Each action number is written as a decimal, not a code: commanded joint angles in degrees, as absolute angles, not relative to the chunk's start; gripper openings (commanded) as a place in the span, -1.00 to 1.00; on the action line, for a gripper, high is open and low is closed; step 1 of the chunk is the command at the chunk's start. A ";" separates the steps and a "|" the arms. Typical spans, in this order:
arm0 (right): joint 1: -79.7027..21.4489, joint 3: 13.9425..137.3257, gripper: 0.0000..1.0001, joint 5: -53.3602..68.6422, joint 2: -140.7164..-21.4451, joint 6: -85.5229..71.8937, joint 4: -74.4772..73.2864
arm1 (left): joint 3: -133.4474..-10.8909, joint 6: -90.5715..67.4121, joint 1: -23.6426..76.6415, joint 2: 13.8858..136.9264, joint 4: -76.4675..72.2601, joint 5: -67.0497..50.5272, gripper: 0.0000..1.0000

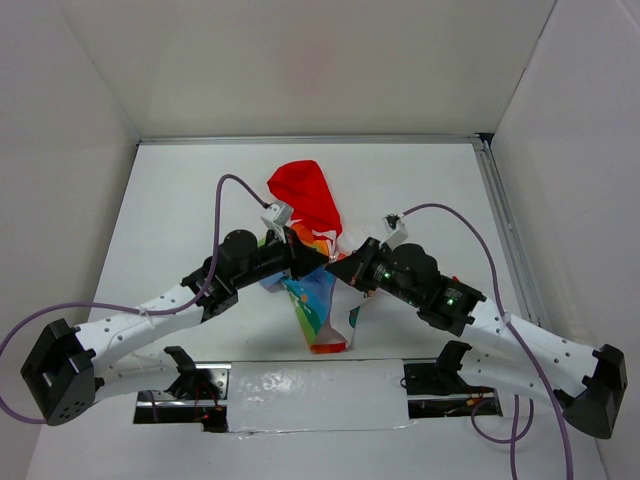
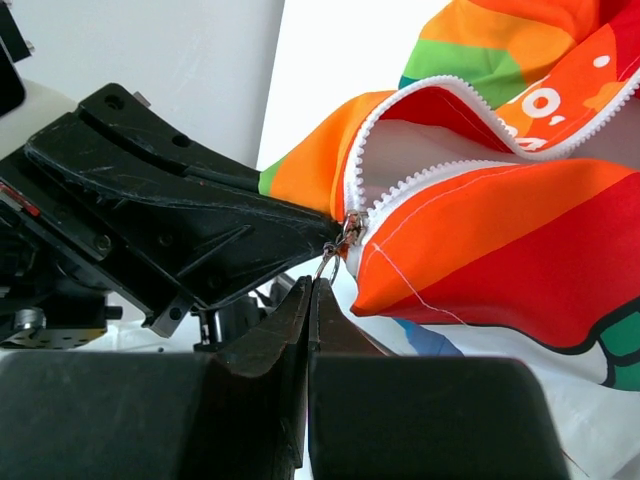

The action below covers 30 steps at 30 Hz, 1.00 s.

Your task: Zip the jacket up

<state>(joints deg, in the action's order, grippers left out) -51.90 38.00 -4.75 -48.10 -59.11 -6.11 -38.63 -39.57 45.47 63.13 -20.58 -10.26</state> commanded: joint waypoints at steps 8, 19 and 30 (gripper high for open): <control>-49.14 37.54 -1.00 -7.03 -43.42 -69.23 1.67 | -38.06 -40.69 45.70 61.35 -23.20 -11.34 -1.00; -44.92 36.83 -1.00 -10.55 -45.00 -74.26 3.60 | -33.84 -37.18 45.70 60.47 -26.98 -17.75 -1.00; -44.39 40.08 -1.00 -15.98 -51.50 -79.10 0.36 | -31.73 -33.93 47.63 62.05 -26.72 -24.34 -1.00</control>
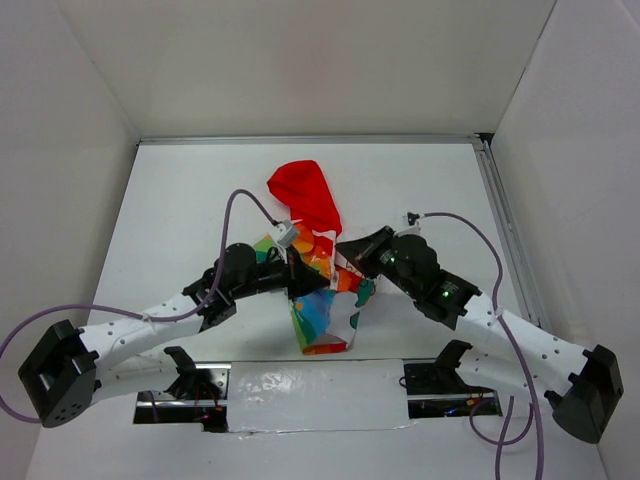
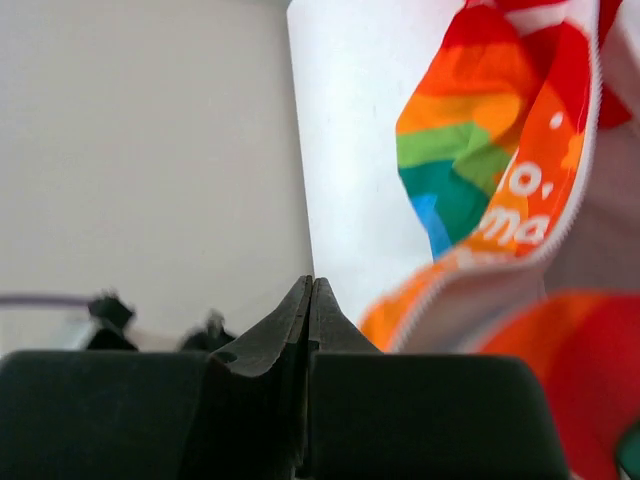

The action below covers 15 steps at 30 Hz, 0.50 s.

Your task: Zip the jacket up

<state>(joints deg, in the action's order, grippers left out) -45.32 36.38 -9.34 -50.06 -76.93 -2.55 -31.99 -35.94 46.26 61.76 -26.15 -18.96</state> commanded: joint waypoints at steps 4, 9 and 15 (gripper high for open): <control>-43.51 41.39 -1.00 -16.07 -52.29 -76.82 0.35 | -31.99 -34.27 47.99 62.49 -25.32 -23.04 -1.00; -43.42 47.28 -1.00 -15.29 -53.44 -59.79 -9.48 | -34.10 -36.91 47.99 62.14 -18.99 -17.84 -1.00; -43.77 41.68 0.15 -8.97 -47.83 -44.31 -10.29 | -38.05 -37.97 45.71 63.10 -13.98 -21.52 -1.00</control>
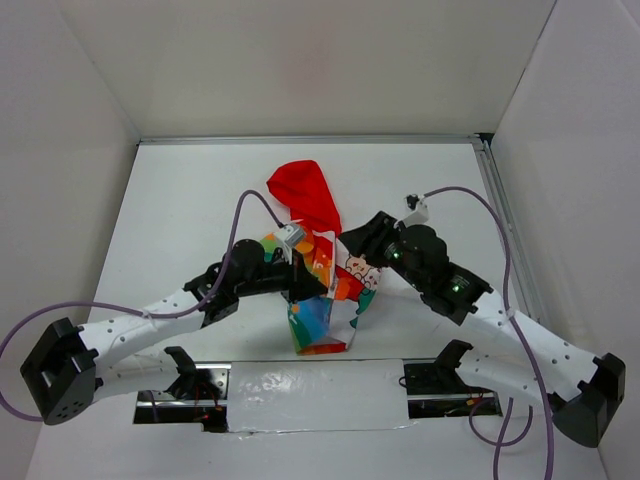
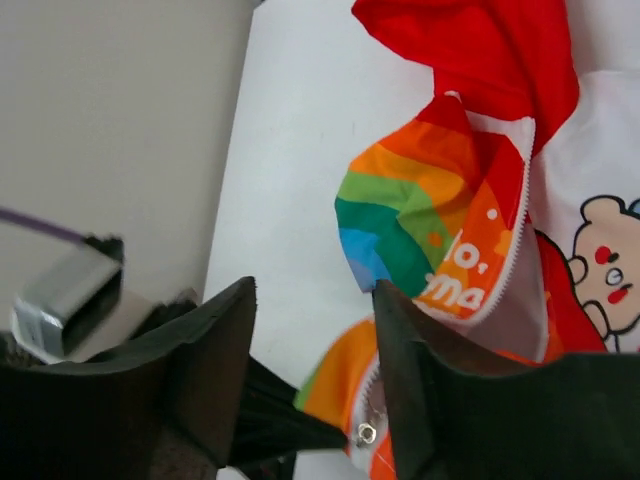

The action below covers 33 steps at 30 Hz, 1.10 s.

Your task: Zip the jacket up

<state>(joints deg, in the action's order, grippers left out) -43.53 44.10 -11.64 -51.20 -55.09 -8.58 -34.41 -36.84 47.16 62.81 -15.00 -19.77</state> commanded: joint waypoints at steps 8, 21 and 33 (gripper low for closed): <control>-43.42 31.30 0.28 -0.27 -44.04 -36.30 -0.27 | -36.92 -36.04 45.17 62.84 -14.67 -24.34 -1.00; -37.88 25.14 0.37 23.99 -51.41 -37.43 16.16 | -35.33 -34.54 45.00 64.25 -15.29 -24.52 -1.00; -34.54 21.80 0.35 35.85 -53.00 -40.52 23.11 | -32.17 -32.25 45.09 63.02 -20.30 -24.35 -1.00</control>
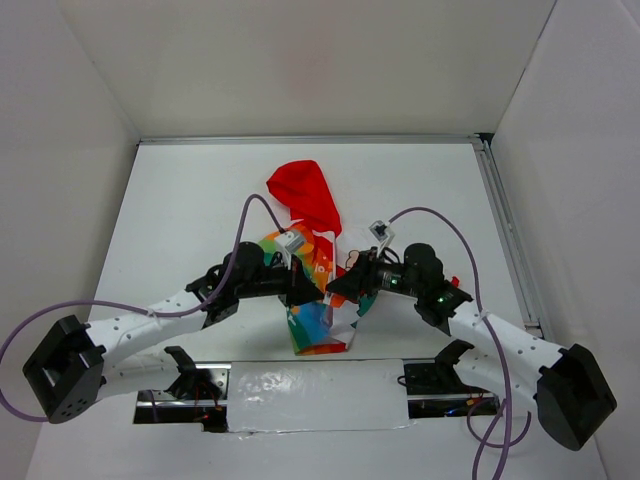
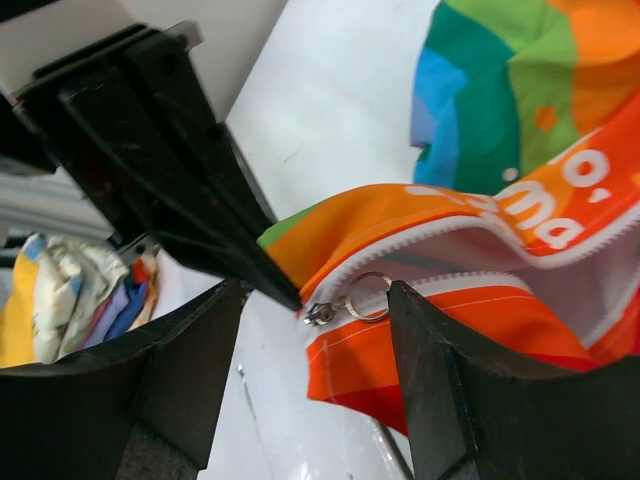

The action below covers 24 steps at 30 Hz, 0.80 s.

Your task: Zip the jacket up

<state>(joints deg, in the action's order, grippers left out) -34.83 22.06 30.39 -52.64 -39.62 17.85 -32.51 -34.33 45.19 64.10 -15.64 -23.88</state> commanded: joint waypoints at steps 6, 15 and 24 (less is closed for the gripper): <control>-34.02 21.97 0.34 37.27 -53.53 -40.26 20.92 | -32.26 -31.55 45.09 62.14 -21.09 -24.17 -1.00; -32.78 21.80 0.35 36.03 -54.14 -41.22 19.95 | -31.20 -30.76 45.09 60.47 -21.88 -24.61 -1.00; -32.78 21.36 0.31 41.66 -56.51 -42.01 24.43 | -31.11 -30.76 45.00 60.73 -23.38 -24.87 -1.00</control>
